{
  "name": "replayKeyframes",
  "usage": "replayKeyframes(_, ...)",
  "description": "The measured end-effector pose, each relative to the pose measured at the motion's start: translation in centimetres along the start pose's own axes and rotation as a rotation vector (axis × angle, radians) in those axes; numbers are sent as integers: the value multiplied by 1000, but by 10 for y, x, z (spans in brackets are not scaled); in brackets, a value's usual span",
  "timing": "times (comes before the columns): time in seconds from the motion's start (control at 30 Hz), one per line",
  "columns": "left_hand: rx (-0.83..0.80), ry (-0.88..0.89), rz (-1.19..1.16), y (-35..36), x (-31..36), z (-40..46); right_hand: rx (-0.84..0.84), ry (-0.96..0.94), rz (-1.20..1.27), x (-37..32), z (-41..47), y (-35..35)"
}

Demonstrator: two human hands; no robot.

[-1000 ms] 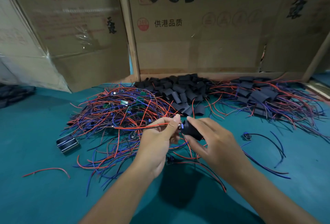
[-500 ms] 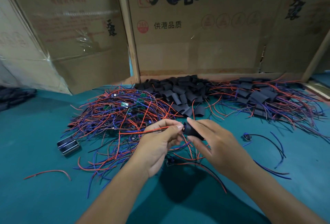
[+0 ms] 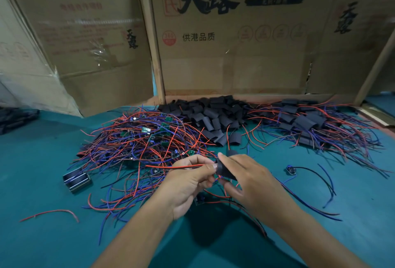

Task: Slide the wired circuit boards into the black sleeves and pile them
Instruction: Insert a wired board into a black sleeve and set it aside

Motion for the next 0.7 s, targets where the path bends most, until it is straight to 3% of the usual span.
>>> replayKeyframes(0.23,-11,-1,27,4,-3,0,-53,-64,-133,0,3,-2)
replayKeyframes(0.37,51,79,128,-6,2,5,-287,216,-106,62,30,-4)
replayKeyframes(0.47,101,99,212,-18,5,9,-335,344,-381,134,60,-26)
replayKeyframes(0.57,-95,25,74,-8,5,6,-299,463,-568,193,82,-45)
replayKeyframes(0.7,-480,-49,-42,20,2,-11,-215,757,-521,242,89,-62)
Point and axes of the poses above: each hand's wrist, its own z-axis towards the middle knuckle, its own y-axis out of the palm, x = y × z, the point moved 7 cm from there along z, towards the middle knuckle, and after that the axes turned 1 degree about x, right-handed, at the moved point
